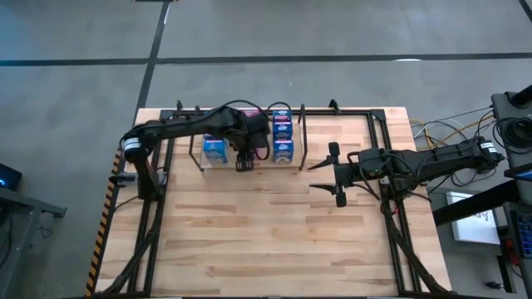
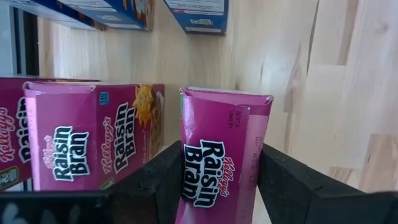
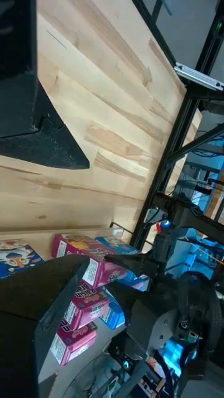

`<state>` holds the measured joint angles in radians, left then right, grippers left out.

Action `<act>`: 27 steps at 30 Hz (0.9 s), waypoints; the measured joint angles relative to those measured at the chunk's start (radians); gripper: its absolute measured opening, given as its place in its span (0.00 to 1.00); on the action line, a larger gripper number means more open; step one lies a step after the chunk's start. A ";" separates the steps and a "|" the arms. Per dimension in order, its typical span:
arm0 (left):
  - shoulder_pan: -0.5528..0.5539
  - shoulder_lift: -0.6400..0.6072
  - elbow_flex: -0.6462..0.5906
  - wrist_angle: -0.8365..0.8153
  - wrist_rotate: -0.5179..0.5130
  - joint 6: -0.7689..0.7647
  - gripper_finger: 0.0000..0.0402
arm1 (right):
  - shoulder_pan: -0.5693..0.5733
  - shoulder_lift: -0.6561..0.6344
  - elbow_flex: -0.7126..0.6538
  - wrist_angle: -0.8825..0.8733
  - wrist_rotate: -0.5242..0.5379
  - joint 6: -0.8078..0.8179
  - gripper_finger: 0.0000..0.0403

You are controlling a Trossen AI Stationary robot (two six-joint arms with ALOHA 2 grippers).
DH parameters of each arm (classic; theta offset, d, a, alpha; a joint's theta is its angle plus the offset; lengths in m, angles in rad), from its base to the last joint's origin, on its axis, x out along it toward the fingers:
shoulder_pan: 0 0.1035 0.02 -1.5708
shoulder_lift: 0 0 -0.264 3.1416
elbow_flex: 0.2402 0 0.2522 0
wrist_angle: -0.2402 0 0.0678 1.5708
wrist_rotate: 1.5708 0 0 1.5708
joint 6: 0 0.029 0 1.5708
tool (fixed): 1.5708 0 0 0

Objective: Stack cereal on shelf
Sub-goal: Put the violet cereal box on the shelf aligned with the violet cereal box

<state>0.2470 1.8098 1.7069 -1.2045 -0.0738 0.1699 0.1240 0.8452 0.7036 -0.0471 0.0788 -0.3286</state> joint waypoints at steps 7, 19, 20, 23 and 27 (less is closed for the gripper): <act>0.001 0.024 -0.002 0.000 -0.003 0.007 0.42 | 0.000 0.000 0.000 0.000 0.000 0.000 0.56; 0.010 0.025 -0.002 0.000 -0.003 0.000 0.42 | 0.000 0.000 0.000 0.000 0.000 0.000 0.56; 0.010 0.025 -0.002 0.000 -0.003 -0.001 0.42 | 0.000 0.000 0.000 0.000 0.000 0.000 0.56; 0.013 0.025 -0.002 0.000 -0.004 -0.014 0.42 | 0.000 0.000 0.000 0.000 0.000 0.000 0.56; 0.015 0.025 -0.002 0.000 -0.005 -0.015 0.42 | 0.000 0.000 0.000 0.000 0.000 0.000 0.56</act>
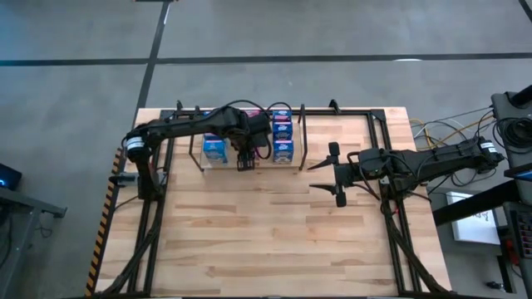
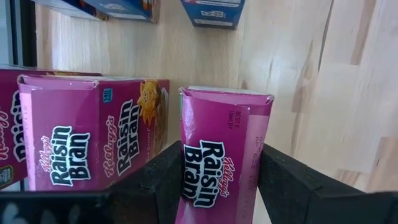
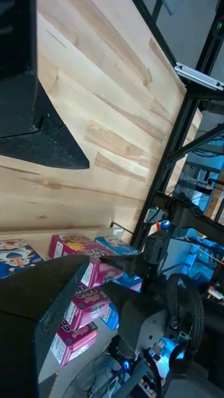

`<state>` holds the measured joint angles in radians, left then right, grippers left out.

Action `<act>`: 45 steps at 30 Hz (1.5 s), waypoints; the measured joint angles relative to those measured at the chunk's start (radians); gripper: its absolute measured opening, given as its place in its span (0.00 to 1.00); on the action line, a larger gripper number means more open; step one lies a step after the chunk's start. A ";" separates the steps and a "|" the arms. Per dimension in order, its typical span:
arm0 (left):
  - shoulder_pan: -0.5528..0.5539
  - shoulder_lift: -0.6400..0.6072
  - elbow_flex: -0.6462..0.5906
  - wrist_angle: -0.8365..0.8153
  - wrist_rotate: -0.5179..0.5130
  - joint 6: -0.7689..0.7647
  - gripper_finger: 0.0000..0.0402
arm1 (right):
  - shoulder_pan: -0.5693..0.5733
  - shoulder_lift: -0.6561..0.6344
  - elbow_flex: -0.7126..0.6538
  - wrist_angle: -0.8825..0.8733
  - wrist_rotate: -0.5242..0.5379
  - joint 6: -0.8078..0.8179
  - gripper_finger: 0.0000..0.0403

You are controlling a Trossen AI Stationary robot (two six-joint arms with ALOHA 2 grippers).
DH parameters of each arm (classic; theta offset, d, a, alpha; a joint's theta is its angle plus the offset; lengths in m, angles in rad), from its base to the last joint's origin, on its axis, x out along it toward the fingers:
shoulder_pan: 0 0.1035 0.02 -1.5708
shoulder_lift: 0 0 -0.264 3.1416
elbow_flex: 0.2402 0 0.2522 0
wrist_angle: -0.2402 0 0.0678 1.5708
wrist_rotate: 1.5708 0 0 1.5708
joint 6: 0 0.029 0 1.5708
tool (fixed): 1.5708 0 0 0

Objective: Stack cereal on shelf
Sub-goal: Put the violet cereal box on the shelf aligned with the violet cereal box

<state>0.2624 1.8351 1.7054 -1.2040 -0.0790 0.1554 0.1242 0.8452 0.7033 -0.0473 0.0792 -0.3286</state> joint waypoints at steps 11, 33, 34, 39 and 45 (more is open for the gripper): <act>0.002 0.000 0.000 0.005 -0.033 0.053 0.42 | 0.000 0.000 -0.001 0.000 0.000 0.004 0.56; 0.002 0.000 0.000 -0.009 -0.007 0.026 0.42 | 0.000 0.000 -0.001 -0.001 0.000 0.004 0.56; 0.002 0.000 0.000 -0.009 -0.007 0.026 0.42 | 0.000 0.000 -0.001 -0.001 0.000 0.004 0.56; 0.002 0.001 0.000 -0.009 -0.008 0.026 0.46 | 0.000 0.000 -0.001 -0.001 0.000 0.004 0.56; 0.002 0.003 0.000 -0.009 -0.008 0.034 0.50 | 0.000 0.000 -0.001 -0.001 0.000 0.004 0.56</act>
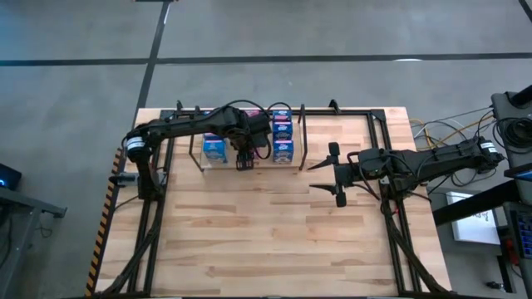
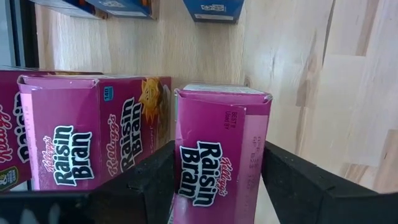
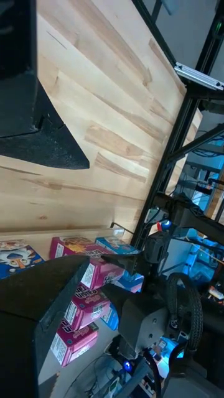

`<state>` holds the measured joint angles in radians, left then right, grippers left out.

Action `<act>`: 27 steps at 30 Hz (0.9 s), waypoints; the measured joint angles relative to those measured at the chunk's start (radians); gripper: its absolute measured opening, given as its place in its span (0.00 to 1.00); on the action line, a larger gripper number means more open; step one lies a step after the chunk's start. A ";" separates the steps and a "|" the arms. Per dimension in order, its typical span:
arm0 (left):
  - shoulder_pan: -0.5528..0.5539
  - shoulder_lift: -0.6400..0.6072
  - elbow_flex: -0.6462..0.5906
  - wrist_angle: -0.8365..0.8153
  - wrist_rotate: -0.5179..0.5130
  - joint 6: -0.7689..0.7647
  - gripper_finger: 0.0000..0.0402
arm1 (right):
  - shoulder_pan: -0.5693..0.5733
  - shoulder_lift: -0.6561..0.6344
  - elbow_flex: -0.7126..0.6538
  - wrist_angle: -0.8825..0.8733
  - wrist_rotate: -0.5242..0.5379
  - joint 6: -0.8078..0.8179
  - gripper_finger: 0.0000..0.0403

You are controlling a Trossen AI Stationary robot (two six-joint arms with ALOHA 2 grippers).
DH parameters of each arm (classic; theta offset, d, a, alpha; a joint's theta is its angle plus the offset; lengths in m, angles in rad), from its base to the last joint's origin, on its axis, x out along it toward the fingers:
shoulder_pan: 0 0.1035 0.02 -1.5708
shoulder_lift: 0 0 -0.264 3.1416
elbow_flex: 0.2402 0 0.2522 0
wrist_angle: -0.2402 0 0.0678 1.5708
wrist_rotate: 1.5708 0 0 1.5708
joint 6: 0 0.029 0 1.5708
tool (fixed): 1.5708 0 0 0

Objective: Stack cereal on shelf
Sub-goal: Put the violet cereal box on the shelf aligned with the violet cereal box

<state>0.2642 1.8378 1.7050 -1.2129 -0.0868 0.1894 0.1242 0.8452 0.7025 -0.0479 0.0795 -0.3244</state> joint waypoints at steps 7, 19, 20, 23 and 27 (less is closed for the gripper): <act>0.000 -0.004 0.000 0.000 -0.005 0.014 0.51 | 0.000 0.000 0.000 0.000 0.000 0.000 0.56; -0.002 -0.027 0.000 -0.016 -0.009 0.029 0.51 | 0.000 0.000 0.000 0.000 0.000 -0.006 0.56; -0.002 -0.031 0.000 -0.021 -0.009 0.029 0.51 | 0.000 0.000 0.000 0.000 0.000 -0.008 0.56; -0.002 -0.047 0.000 -0.032 -0.009 0.034 0.51 | 0.000 0.000 0.000 0.000 0.000 -0.027 0.56; -0.005 -0.088 0.000 -0.031 -0.002 0.030 0.51 | 0.000 0.000 -0.004 0.003 0.000 -0.039 0.56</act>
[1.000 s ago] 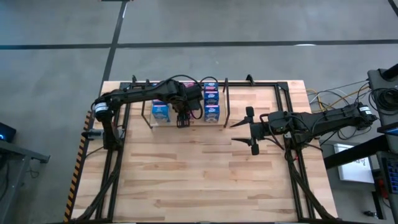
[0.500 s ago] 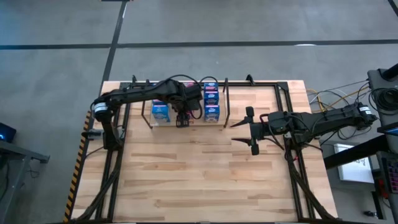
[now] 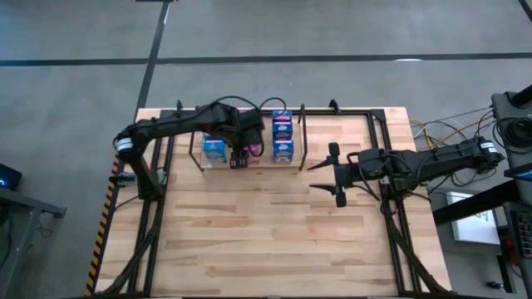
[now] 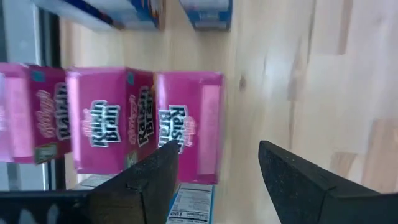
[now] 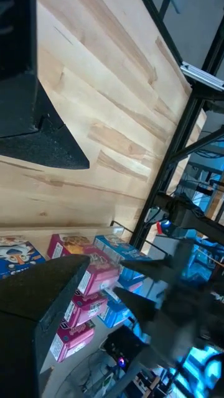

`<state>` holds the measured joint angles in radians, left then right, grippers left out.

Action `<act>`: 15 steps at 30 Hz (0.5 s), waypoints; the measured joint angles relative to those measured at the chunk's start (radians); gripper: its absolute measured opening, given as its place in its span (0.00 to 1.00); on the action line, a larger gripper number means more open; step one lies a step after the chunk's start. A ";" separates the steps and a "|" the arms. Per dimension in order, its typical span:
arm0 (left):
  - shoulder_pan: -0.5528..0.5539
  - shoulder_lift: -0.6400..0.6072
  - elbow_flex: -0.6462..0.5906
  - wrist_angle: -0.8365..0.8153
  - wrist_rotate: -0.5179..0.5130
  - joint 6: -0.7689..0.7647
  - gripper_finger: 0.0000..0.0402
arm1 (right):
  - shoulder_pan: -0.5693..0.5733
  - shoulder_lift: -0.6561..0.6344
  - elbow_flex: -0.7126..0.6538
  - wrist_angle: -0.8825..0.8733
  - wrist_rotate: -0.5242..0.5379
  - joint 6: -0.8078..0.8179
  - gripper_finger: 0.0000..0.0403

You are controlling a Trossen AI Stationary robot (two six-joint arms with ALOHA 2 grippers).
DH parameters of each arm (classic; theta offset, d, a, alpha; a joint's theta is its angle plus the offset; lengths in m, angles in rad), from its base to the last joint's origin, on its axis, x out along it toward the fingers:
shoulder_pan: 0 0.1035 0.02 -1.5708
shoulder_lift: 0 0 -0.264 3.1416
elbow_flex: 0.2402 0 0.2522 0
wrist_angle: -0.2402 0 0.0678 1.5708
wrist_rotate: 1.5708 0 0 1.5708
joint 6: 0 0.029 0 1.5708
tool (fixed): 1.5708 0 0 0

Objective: Stack cereal on shelf
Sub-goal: Put the violet cereal box on the shelf aligned with the violet cereal box, then return to Home Position

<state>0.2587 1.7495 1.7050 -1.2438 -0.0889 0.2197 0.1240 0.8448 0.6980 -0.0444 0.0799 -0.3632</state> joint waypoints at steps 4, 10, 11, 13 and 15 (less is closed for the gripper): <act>-0.011 -0.062 -0.002 0.028 0.004 -0.006 0.51 | 0.000 0.000 -0.005 0.010 0.000 -0.003 0.56; -0.055 -0.206 -0.069 0.121 0.005 -0.041 0.51 | 0.000 0.000 -0.018 0.023 0.000 -0.001 0.56; -0.065 -0.236 -0.092 0.147 0.005 -0.049 0.51 | 0.000 0.000 -0.019 0.024 0.000 0.002 0.56; -0.094 -0.302 -0.157 0.206 0.005 -0.059 0.51 | 0.000 0.000 -0.022 0.026 0.000 0.005 0.56; -0.124 -0.378 -0.242 0.296 0.005 -0.070 0.51 | 0.000 0.000 -0.026 0.026 0.000 0.005 0.56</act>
<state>0.1350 1.3717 1.4630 -0.9483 -0.0837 0.1500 0.1238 0.8448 0.6722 -0.0185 0.0795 -0.3583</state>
